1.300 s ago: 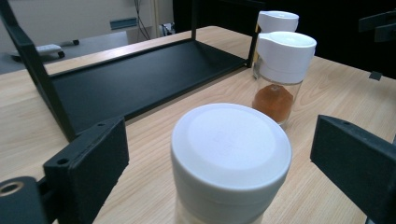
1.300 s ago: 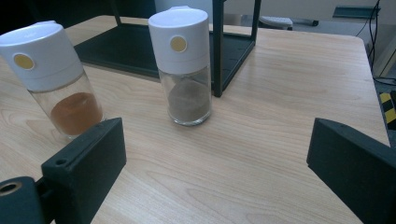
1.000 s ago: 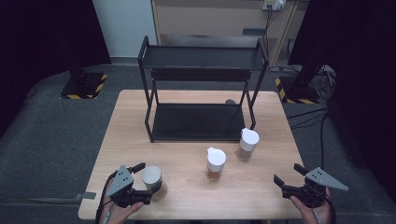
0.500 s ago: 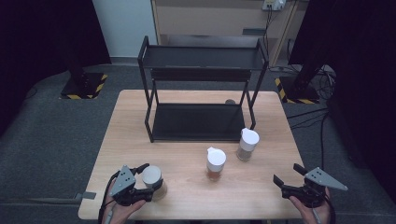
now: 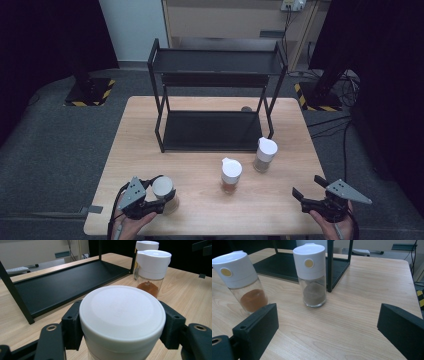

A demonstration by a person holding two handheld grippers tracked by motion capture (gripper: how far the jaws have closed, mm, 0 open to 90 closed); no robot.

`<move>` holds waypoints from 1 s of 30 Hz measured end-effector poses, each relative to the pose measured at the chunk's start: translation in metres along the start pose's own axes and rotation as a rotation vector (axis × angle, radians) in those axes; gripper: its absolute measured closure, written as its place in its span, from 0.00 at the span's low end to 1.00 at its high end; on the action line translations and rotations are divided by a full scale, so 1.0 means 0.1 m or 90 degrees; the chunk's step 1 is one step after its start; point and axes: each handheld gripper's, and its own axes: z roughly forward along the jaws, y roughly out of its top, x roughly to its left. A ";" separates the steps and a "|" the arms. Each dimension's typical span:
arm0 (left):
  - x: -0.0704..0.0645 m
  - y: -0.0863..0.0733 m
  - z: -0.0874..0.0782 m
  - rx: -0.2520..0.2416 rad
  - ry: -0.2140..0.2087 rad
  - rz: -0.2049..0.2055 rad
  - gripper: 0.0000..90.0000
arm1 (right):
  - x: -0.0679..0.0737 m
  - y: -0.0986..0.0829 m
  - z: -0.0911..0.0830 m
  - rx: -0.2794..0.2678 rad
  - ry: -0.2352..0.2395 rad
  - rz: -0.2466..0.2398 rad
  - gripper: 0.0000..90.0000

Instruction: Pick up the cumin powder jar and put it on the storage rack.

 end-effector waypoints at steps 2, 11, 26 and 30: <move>0.00 0.00 0.00 0.000 0.000 -0.001 0.36 | 0.00 0.00 0.00 0.000 0.001 0.001 0.04; 0.02 0.08 0.02 0.001 -0.006 0.002 0.36 | -0.02 -0.01 0.01 -0.002 0.006 0.007 0.03; 0.12 0.33 0.09 -0.002 -0.018 -0.007 0.36 | -0.02 0.00 0.01 -0.001 0.008 0.004 0.03; 0.16 0.42 0.11 -0.003 -0.020 -0.010 0.36 | -0.02 0.00 0.01 0.000 0.009 0.004 0.03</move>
